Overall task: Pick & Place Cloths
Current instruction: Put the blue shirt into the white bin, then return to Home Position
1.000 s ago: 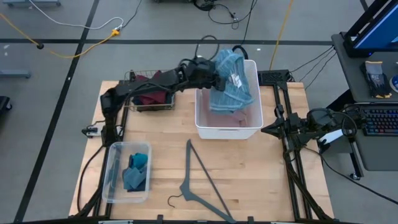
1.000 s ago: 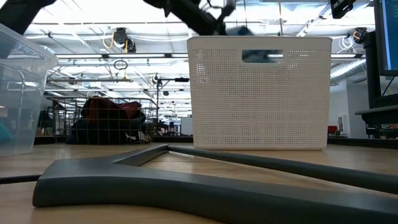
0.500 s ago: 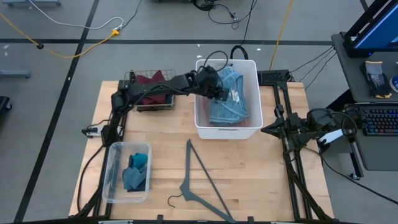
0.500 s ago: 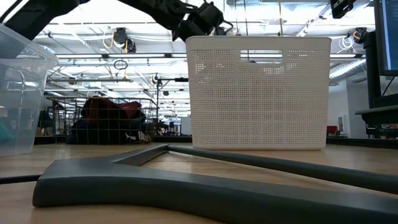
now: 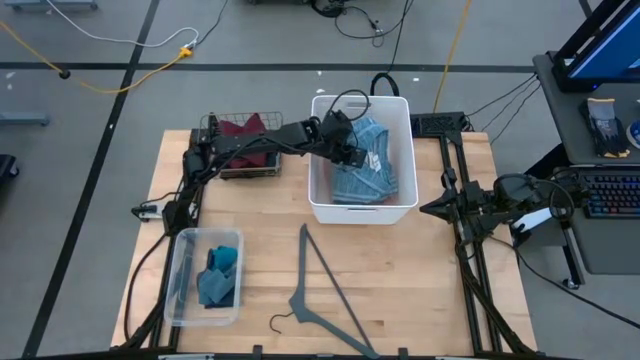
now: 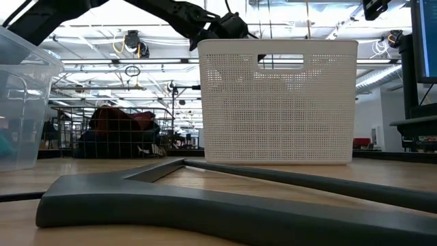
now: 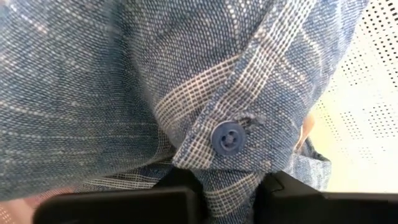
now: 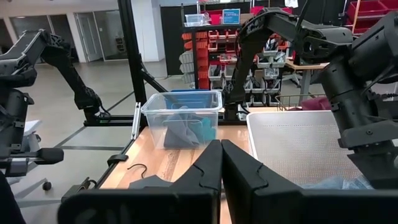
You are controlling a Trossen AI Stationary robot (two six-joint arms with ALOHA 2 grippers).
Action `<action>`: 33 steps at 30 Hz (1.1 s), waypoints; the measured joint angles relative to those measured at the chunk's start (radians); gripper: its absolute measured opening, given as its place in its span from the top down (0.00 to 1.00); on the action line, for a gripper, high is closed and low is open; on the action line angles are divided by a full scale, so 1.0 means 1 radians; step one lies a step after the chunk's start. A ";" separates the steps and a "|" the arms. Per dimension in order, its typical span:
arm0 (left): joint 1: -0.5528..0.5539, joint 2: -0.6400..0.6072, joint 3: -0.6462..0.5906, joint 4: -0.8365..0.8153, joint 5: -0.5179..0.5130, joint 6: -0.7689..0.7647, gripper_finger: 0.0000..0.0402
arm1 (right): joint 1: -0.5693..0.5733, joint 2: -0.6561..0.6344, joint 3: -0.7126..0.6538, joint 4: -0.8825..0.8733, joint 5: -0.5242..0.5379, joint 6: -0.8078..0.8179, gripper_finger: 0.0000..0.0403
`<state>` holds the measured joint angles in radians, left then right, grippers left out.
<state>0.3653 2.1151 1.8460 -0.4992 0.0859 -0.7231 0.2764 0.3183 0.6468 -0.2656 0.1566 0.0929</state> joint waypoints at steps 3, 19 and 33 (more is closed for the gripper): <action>0.000 0.000 0.000 0.003 -0.006 0.005 0.79 | 0.000 0.000 0.000 0.003 0.000 0.000 1.00; 0.003 -0.051 0.000 0.066 0.036 0.118 0.30 | 0.000 0.000 0.000 0.006 0.000 0.000 1.00; -0.051 -0.384 -0.001 -0.002 0.047 0.349 0.37 | 0.000 0.000 0.000 0.006 0.000 0.025 1.00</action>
<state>0.3144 1.7308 1.8454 -0.5012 0.1325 -0.3738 0.2764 0.3180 0.6468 -0.2596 0.1566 0.1175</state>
